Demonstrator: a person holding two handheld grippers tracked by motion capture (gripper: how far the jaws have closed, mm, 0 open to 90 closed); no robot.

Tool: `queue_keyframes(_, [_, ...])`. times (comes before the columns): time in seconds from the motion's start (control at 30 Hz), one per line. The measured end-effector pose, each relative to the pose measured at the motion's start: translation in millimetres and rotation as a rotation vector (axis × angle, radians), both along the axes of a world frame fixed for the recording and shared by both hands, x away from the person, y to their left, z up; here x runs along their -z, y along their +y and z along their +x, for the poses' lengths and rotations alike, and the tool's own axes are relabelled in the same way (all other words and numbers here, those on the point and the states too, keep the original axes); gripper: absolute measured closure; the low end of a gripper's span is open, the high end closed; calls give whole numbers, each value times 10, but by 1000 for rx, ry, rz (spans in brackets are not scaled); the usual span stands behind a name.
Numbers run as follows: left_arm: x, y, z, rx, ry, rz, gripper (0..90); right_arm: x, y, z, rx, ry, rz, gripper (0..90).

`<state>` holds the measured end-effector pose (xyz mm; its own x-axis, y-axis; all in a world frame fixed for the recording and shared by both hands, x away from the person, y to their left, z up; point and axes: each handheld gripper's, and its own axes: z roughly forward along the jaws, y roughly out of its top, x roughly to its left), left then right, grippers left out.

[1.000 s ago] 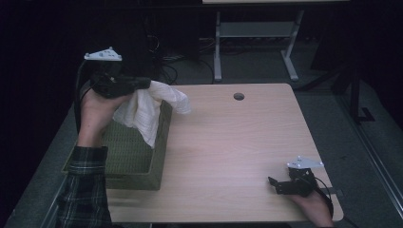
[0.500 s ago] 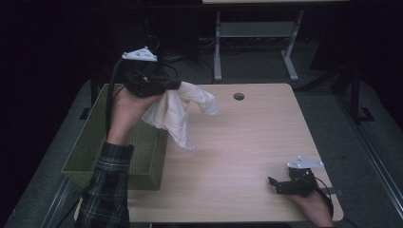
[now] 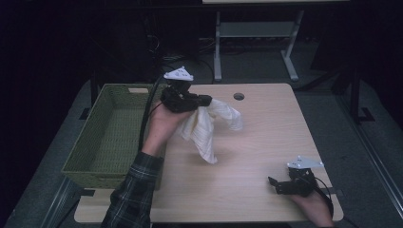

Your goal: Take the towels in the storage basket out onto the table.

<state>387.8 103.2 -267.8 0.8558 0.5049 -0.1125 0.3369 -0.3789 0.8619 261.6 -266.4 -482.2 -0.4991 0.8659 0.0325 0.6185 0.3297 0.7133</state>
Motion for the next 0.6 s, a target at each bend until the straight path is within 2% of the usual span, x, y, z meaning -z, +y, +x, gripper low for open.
queue_keyframes(0.37, [399,-290,-4,44,55,-11,852,1,-2,1,-3,-1,-2,75])
queue_keyframes(0.53, [644,-437,-1,93,88,22,852,1,-4,1,-4,-2,-4,75])
queue_keyframes(0.6, [759,-481,10,99,104,36,851,1,-4,2,-4,-2,-4,75])
